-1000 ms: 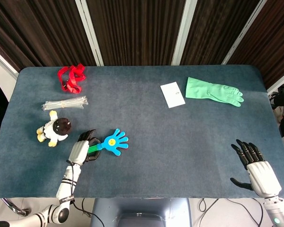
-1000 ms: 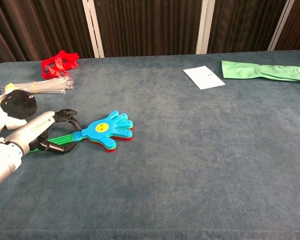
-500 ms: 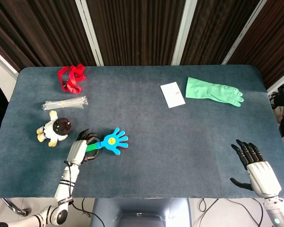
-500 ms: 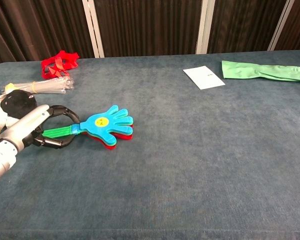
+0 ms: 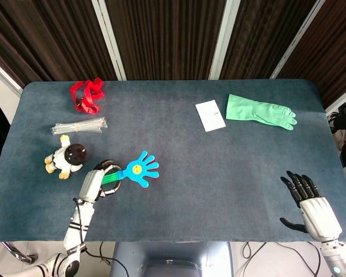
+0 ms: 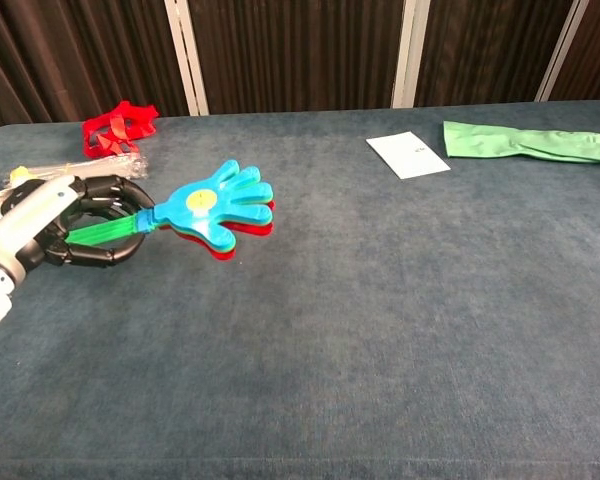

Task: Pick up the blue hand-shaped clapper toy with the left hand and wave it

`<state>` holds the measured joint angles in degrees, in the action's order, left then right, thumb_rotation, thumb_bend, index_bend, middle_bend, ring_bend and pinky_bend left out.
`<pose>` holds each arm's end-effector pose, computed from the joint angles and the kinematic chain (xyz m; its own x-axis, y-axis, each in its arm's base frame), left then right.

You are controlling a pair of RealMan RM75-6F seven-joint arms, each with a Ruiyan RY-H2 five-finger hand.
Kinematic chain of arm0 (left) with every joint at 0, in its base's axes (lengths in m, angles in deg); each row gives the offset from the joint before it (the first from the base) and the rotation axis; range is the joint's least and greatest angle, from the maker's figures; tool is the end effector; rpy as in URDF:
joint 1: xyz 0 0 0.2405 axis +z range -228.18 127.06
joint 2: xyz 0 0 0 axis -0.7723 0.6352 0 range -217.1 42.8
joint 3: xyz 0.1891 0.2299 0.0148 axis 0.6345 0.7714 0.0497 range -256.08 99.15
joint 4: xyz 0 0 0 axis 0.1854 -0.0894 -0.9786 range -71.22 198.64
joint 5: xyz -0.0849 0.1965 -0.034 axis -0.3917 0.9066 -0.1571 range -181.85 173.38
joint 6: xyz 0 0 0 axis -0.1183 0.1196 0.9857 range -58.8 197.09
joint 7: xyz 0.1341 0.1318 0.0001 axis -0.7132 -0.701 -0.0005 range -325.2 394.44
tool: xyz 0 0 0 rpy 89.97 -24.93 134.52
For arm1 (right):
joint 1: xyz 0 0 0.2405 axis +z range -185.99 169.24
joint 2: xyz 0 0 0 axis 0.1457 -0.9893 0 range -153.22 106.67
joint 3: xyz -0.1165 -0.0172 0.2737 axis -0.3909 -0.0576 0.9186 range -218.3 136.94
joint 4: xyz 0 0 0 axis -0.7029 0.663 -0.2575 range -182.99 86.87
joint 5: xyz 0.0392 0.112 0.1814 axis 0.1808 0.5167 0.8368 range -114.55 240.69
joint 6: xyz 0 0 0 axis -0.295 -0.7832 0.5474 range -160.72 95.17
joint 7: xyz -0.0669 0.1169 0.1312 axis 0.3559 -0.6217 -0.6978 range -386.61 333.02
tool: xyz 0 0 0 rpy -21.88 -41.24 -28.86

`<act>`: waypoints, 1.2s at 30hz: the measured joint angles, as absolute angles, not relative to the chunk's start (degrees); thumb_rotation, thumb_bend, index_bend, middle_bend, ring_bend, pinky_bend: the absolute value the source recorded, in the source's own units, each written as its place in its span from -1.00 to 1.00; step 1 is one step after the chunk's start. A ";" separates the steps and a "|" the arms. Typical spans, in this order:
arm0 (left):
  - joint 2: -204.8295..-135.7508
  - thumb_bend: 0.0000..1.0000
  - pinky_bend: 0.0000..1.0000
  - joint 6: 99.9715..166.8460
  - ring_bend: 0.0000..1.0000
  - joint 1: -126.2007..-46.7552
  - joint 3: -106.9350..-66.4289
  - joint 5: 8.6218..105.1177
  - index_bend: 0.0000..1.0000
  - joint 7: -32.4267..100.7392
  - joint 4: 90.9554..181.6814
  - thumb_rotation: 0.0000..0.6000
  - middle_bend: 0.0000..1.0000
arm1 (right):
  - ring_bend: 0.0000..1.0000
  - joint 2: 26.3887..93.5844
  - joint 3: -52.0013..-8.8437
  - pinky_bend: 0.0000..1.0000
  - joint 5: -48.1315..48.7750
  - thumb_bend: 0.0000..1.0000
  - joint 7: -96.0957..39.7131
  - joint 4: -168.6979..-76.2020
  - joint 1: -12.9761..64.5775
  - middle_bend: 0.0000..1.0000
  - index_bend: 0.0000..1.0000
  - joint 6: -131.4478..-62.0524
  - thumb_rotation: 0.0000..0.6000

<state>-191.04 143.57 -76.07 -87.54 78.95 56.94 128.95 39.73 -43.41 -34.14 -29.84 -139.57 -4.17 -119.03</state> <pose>-0.2401 0.3522 -0.0590 -0.1939 0.1418 0.9707 0.9513 -0.2147 0.2214 -0.3329 -0.2001 0.1512 0.3943 -0.0900 0.9146 -0.9089 -0.1854 0.3736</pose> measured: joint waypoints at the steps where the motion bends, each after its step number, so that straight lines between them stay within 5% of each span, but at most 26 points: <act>1: -190.59 0.11 0.56 144.77 0.08 -75.96 -87.63 79.62 0.86 57.34 129.88 1.00 0.41 | -1.00 39.74 -43.42 -1.00 -34.15 -0.80 -29.85 -139.57 -4.17 -1.00 -1.00 -119.03 1.00; 4: -189.07 0.20 0.97 146.84 0.53 -75.75 -87.80 80.83 0.88 58.05 132.65 1.00 0.70 | -1.00 39.67 -43.53 -1.00 -34.30 -0.80 -29.88 -139.65 -4.19 -1.00 -1.00 -119.03 1.00; 12: -185.31 0.36 1.00 146.45 0.92 -75.36 -88.29 80.21 0.93 59.14 137.60 1.00 0.89 | -1.00 39.67 -43.64 -1.00 -34.41 -0.80 -29.74 -139.77 -4.23 -1.00 -1.00 -119.01 1.00; 25: -180.41 0.35 1.00 151.36 0.97 -77.03 -92.11 84.79 0.94 65.67 141.27 1.00 0.89 | -1.00 39.46 -43.50 -1.00 -34.03 -0.80 -29.93 -139.91 -4.26 -1.00 -1.00 -119.03 1.00; 31: -174.99 0.36 1.00 155.81 0.97 -77.30 -94.84 86.75 0.94 80.04 148.41 1.00 0.89 | -1.00 39.52 -43.65 -1.00 -34.06 -0.80 -29.66 -139.98 -4.28 -1.00 -1.00 -118.79 1.00; 36: -174.25 0.36 1.00 153.57 0.97 -77.30 -91.51 86.70 0.94 89.01 145.39 1.00 0.89 | -1.00 39.76 -43.71 -1.00 -33.93 -0.80 -29.20 -140.01 -4.18 -1.00 -1.00 -118.31 1.00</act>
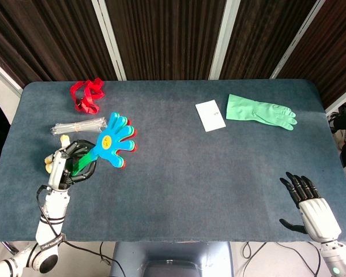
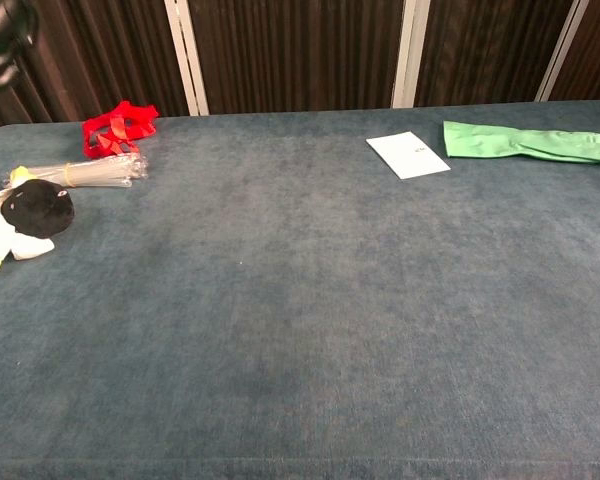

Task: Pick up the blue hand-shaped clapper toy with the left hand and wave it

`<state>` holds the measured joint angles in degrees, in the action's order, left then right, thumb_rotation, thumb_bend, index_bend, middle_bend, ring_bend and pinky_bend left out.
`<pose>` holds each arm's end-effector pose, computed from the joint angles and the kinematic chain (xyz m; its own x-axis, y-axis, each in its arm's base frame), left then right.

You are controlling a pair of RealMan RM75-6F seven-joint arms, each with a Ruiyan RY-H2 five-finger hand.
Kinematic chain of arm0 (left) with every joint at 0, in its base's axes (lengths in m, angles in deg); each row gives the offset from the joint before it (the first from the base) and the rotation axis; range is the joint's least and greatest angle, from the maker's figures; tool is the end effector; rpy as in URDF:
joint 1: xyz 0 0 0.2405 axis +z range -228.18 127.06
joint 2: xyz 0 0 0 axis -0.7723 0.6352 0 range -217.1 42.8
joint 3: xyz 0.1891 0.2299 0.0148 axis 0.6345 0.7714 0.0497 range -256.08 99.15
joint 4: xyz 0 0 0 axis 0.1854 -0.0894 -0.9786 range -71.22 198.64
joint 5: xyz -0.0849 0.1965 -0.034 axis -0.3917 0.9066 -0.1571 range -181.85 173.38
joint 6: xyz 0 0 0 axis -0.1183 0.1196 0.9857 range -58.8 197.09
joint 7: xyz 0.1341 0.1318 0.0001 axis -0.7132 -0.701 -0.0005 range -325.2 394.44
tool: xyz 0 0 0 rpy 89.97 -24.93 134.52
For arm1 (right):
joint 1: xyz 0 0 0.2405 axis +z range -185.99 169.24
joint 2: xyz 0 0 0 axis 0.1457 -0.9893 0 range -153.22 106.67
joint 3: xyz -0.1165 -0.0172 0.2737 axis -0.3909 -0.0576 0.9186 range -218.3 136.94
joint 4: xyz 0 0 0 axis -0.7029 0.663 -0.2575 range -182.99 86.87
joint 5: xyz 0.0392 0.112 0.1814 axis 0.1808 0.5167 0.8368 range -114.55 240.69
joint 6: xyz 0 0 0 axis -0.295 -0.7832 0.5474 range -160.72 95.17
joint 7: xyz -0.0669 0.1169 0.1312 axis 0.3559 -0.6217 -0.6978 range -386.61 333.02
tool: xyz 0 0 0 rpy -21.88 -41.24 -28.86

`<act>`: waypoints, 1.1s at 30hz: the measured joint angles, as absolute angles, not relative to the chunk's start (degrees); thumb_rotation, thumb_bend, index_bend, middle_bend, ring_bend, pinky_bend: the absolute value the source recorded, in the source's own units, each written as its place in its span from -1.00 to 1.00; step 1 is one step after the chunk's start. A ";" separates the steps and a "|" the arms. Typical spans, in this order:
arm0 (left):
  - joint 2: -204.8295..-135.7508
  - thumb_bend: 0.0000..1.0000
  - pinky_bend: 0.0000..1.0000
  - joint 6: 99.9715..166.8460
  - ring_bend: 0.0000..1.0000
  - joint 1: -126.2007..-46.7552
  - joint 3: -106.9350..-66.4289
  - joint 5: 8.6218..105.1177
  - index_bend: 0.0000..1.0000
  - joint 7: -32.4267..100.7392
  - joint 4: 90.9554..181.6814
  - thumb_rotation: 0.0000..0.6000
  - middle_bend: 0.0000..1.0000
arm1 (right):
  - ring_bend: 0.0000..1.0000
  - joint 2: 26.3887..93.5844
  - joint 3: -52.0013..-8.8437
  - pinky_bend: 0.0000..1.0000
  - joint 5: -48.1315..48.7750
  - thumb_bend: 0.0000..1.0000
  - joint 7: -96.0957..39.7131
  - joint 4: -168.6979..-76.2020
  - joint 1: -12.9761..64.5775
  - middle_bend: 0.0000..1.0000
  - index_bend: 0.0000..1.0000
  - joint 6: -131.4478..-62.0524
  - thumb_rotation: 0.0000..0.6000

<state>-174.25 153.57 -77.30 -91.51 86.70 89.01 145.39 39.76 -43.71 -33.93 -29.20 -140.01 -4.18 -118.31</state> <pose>-0.1961 0.3618 0.0727 -0.6504 0.2292 0.7242 0.6092 -0.4121 0.6775 -0.3334 -0.1986 0.1478 0.3984 -0.1059 0.9111 -0.9086 -0.1816 0.3762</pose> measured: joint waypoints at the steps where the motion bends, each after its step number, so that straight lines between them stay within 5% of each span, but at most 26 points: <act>1: -174.79 0.35 1.00 152.72 0.97 -77.34 -90.45 86.78 0.94 89.36 143.98 1.00 0.89 | -1.00 39.75 -43.75 -1.00 -33.91 -0.80 -29.19 -140.03 -4.19 -1.00 -1.00 -118.27 1.00; 7: -180.91 0.36 1.00 148.45 0.97 -77.96 -84.42 88.28 0.94 89.99 131.14 1.00 0.89 | -1.00 39.43 -43.90 -1.00 -33.86 -0.80 -29.45 -140.25 -4.08 -1.00 -1.00 -117.88 1.00; 12: -183.01 0.36 1.00 149.64 0.97 -79.46 -84.23 89.86 0.94 90.23 125.55 1.00 0.89 | -1.00 38.89 -43.76 -1.00 -33.93 -0.80 -30.10 -140.64 -4.26 -1.00 -1.00 -118.62 1.00; 24: -167.71 0.35 1.00 156.77 0.97 -80.93 -91.99 89.32 0.94 88.50 148.09 1.00 0.89 | -1.00 39.12 -43.60 -1.00 -33.48 -0.80 -29.57 -140.77 -4.25 -1.00 -1.00 -118.24 1.00; 28: -167.18 0.37 1.00 152.53 0.96 -80.82 -88.46 88.96 0.95 87.01 148.38 1.00 0.89 | -1.00 39.46 -43.69 -1.00 -33.52 -0.80 -29.00 -140.78 -4.22 -1.00 -1.00 -117.94 1.00; 33: -174.47 0.36 1.00 141.87 0.96 -81.27 -80.42 89.51 0.95 85.84 138.56 1.00 0.88 | -1.00 39.32 -44.02 -1.00 -33.90 -0.80 -29.13 -140.98 -4.08 -1.00 -1.00 -117.56 1.00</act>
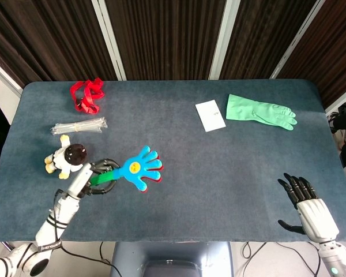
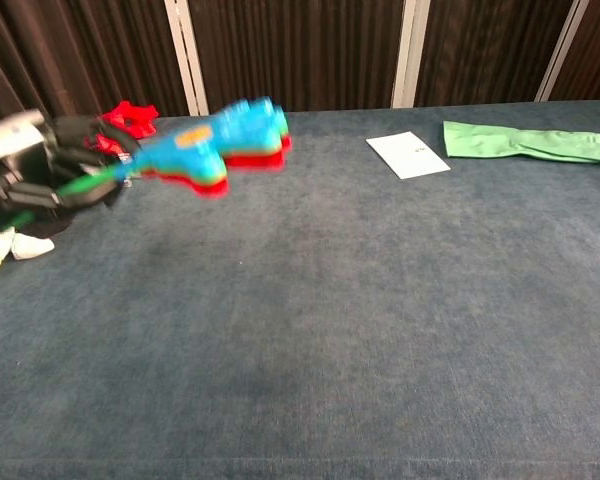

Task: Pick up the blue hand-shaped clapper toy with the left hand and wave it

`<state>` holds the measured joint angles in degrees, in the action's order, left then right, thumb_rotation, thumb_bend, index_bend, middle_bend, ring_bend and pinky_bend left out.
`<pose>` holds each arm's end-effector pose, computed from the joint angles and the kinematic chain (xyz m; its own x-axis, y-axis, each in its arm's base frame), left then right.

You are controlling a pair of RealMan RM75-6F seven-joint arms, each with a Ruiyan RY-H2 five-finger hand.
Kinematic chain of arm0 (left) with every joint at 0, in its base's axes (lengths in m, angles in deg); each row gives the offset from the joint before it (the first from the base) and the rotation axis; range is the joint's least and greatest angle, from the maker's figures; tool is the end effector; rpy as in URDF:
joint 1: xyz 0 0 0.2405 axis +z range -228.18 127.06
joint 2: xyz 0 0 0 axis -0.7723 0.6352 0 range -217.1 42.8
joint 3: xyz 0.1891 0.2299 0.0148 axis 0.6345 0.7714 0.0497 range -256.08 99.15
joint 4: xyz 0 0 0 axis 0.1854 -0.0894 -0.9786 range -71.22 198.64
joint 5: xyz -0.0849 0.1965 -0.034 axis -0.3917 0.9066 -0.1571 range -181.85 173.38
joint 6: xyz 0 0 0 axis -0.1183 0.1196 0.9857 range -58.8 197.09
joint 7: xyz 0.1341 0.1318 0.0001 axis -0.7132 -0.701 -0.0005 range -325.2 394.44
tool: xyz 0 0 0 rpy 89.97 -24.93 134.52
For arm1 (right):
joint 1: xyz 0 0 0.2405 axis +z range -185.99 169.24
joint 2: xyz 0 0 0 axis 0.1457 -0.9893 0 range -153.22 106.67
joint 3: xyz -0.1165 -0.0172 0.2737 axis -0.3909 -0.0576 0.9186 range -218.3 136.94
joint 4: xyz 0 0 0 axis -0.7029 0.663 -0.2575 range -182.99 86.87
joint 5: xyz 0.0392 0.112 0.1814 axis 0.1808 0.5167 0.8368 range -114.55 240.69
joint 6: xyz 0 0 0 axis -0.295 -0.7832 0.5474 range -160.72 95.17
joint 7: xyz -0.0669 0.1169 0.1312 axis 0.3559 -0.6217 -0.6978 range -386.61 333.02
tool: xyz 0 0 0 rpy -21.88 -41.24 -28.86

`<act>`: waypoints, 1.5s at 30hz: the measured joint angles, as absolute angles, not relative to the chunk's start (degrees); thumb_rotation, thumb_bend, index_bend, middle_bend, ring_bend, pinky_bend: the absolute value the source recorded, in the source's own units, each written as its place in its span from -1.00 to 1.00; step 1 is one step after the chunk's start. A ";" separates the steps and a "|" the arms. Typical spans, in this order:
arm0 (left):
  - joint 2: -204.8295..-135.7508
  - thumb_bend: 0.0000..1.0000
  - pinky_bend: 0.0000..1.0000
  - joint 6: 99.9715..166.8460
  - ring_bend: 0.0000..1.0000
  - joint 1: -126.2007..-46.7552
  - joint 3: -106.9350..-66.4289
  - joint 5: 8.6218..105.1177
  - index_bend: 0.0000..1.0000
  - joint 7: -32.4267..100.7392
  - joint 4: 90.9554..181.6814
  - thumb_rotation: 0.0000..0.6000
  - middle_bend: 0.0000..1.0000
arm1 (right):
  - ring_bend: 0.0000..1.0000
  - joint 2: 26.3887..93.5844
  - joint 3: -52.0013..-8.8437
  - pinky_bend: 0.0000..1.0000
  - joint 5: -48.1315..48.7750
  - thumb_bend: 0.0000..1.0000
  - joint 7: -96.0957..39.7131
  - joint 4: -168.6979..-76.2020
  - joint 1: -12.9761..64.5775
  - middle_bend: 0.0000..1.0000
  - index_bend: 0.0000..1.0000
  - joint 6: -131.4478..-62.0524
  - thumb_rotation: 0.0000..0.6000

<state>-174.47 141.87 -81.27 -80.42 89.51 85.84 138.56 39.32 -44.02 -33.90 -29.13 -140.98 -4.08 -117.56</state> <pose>-0.2218 0.3506 -0.0024 -0.3620 0.4590 0.8113 0.8075 -0.2804 0.5190 -0.3317 -0.1975 0.1461 0.3928 -0.1236 0.9113 -0.9118 -0.1811 0.3685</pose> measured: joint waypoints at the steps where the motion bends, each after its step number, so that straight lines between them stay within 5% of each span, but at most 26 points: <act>1: -176.01 0.36 1.00 140.45 0.96 -81.40 -79.45 89.65 0.95 85.86 136.41 1.00 0.88 | -1.00 39.22 -44.02 -1.00 -33.97 -0.80 -29.30 -141.02 -4.10 -1.00 -1.00 -117.70 1.00; 10: -183.01 0.35 1.00 140.33 0.91 -82.16 -78.74 88.60 0.94 87.28 125.72 1.00 0.87 | -1.00 38.60 -43.85 -1.00 -34.08 -0.80 -30.35 -140.89 -4.36 -1.00 -1.00 -118.62 1.00; 15: -184.60 0.35 0.98 140.23 0.48 -81.79 -79.18 87.45 0.55 85.70 121.74 1.00 0.64 | -1.00 38.89 -44.05 -1.00 -34.38 -0.80 -29.76 -141.00 -4.42 -1.00 -1.00 -118.56 1.00; 18: -185.87 0.25 0.60 140.06 0.08 -81.68 -79.01 87.33 0.15 84.68 117.95 1.00 0.33 | -1.00 39.04 -43.95 -1.00 -34.20 -0.80 -29.59 -140.92 -4.40 -1.00 -1.00 -118.47 1.00; 23: -187.39 0.14 -0.42 138.31 -0.65 -81.92 -77.87 87.55 -0.30 84.55 112.58 1.00 -0.19 | -1.00 39.08 -43.88 -1.00 -34.04 -0.80 -29.47 -140.88 -4.37 -1.00 -1.00 -118.35 1.00; 26: -187.66 0.04 -0.75 136.18 -0.92 -82.57 -76.62 88.17 -0.59 84.30 110.68 1.00 -0.47 | -1.00 39.04 -43.86 -1.00 -34.07 -0.80 -29.48 -140.94 -4.39 -1.00 -1.00 -118.44 1.00; 30: -187.32 -0.09 -0.92 134.60 -1.00 -83.29 -75.57 88.79 -0.97 82.34 110.01 1.00 -0.81 | -1.00 39.05 -43.82 -1.00 -34.13 -0.80 -29.60 -141.00 -4.44 -1.00 -1.00 -118.63 1.00; 34: -186.07 -0.15 -0.97 133.31 -1.00 -83.61 -75.51 88.37 -1.00 80.69 112.01 1.00 -0.99 | -1.00 39.08 -43.81 -1.00 -34.21 -0.80 -29.62 -140.99 -4.53 -1.00 -1.00 -118.84 1.00; 45: -177.98 -0.17 -0.98 142.84 -1.00 -81.50 -75.81 90.20 -1.00 66.71 122.11 1.00 -0.96 | -1.00 39.04 -43.84 -1.00 -34.49 -0.80 -29.50 -141.06 -4.57 -1.00 -1.00 -119.02 1.00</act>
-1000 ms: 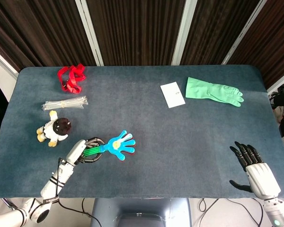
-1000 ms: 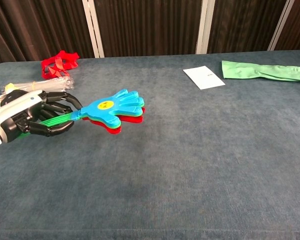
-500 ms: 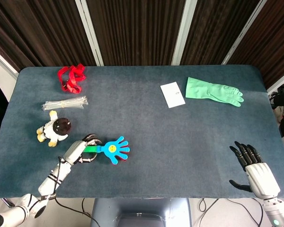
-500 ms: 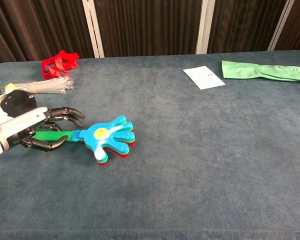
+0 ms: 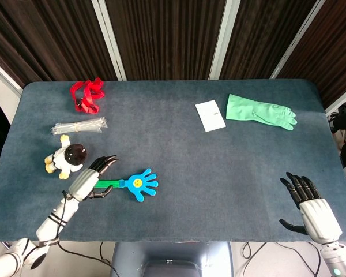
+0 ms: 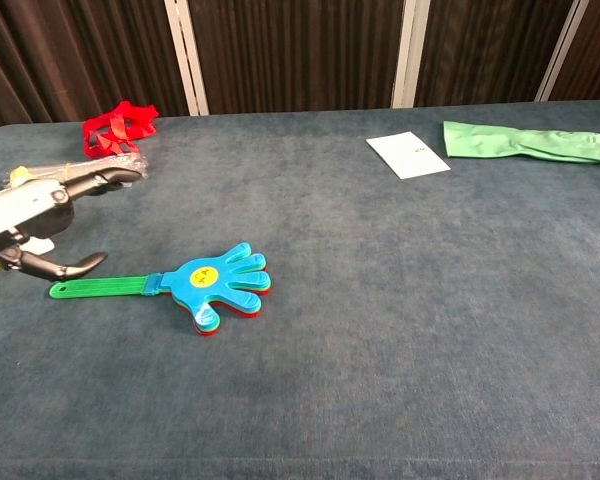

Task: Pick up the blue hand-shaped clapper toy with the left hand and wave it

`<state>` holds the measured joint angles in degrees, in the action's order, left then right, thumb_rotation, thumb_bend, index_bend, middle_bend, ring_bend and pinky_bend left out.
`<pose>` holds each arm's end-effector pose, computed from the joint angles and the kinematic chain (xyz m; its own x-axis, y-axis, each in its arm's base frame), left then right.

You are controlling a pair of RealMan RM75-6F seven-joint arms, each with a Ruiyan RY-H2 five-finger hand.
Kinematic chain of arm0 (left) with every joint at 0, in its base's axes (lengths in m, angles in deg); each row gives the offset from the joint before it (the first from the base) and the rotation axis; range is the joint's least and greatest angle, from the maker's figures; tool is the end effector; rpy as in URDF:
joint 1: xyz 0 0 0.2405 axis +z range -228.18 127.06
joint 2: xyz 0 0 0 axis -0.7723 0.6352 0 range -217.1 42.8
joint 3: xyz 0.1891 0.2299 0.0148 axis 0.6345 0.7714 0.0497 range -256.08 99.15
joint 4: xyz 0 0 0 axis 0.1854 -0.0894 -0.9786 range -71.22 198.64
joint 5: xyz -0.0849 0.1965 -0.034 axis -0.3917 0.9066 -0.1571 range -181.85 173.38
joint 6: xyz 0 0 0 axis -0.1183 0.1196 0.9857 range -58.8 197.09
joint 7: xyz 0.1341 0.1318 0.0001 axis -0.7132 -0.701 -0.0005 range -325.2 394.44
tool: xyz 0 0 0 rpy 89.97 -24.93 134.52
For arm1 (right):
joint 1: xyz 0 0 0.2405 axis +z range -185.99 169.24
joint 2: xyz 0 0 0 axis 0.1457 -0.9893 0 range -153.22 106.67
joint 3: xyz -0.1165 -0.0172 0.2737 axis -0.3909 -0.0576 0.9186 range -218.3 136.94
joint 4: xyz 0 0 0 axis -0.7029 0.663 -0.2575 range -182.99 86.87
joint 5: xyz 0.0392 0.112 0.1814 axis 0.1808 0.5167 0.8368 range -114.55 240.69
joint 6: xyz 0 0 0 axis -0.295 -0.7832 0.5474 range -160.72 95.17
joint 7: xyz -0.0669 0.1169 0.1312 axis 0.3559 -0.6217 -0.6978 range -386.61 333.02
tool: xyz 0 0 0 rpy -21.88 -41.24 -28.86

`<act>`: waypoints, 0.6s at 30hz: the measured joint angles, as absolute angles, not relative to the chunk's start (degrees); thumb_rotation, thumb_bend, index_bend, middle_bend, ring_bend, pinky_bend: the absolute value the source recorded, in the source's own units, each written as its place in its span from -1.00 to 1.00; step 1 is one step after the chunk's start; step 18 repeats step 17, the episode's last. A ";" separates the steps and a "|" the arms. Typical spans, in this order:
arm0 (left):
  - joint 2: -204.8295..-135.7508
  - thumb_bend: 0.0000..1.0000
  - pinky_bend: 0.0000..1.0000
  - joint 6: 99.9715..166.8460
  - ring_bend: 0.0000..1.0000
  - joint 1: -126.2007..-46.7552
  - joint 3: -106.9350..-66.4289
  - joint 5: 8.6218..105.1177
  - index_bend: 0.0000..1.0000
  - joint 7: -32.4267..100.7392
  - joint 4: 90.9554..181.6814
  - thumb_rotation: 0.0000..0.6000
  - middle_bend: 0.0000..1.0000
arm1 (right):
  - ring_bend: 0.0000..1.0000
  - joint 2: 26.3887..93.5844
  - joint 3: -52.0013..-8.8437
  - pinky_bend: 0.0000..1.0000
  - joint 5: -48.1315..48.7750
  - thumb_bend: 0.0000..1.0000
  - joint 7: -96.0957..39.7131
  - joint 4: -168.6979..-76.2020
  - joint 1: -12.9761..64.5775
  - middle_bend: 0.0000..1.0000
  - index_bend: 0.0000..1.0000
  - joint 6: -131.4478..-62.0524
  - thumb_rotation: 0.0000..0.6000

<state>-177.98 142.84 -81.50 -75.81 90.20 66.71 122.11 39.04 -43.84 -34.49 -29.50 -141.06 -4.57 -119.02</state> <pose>-0.2767 0.3626 -0.0106 0.1457 0.2885 0.9463 0.8972 -0.4416 -0.0036 -0.3294 -0.1955 0.1517 0.3867 -0.1002 0.9167 -0.9127 -0.1839 0.3649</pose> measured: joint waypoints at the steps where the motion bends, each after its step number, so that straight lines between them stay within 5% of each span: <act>1: -176.69 -0.17 -0.99 143.73 -1.00 -80.90 -75.71 90.29 -1.00 64.20 123.74 1.00 -0.95 | -1.00 39.06 -43.85 -1.00 -34.52 -0.80 -29.44 -141.10 -4.59 -1.00 -1.00 -119.05 1.00; 12: -163.51 -0.17 -0.99 164.20 -1.00 -63.30 -73.39 89.16 -1.00 32.57 144.38 1.00 -0.99 | -1.00 39.73 -44.00 -1.00 -34.29 -0.80 -27.97 -141.28 -4.44 -1.00 -1.00 -118.03 1.00; 18: -161.55 -0.17 -0.99 165.60 -1.00 -60.35 -73.00 88.72 -1.00 30.93 145.95 1.00 -1.00 | -1.00 39.62 -44.22 -1.00 -34.40 -0.80 -27.74 -141.58 -4.43 -1.00 -1.00 -117.87 1.00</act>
